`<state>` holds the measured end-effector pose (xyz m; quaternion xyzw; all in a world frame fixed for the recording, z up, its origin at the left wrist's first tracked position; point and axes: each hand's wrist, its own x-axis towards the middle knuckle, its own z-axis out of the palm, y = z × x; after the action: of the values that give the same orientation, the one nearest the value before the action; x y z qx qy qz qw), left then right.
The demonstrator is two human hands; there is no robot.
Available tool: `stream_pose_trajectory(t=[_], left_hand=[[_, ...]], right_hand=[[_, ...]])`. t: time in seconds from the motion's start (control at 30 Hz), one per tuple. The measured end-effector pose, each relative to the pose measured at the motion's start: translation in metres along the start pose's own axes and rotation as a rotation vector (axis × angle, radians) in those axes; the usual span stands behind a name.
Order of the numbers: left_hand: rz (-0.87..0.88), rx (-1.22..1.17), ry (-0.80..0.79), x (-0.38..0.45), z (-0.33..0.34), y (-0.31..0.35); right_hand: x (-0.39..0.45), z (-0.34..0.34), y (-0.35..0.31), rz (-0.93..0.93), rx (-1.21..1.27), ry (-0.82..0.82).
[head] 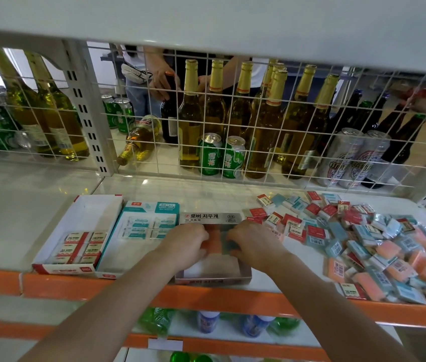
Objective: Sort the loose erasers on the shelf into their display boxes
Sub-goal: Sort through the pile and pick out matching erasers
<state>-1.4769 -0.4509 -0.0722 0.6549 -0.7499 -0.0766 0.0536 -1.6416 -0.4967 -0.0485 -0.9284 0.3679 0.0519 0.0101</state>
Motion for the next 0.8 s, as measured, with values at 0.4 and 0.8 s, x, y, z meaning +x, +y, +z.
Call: stream_pose_trajectory(t=[0.4, 0.8], left_hand=[[0.01, 0.02, -0.016, -0.006, -0.001, 0.002], [-0.037, -0.288, 0.037, -0.001, -0.015, 0.034]], right_hand=[[0.001, 0.007, 0.001, 0.007, -0.004, 0.014], [-0.043, 0.0, 0.042, 0.234, 0.333, 0.187]])
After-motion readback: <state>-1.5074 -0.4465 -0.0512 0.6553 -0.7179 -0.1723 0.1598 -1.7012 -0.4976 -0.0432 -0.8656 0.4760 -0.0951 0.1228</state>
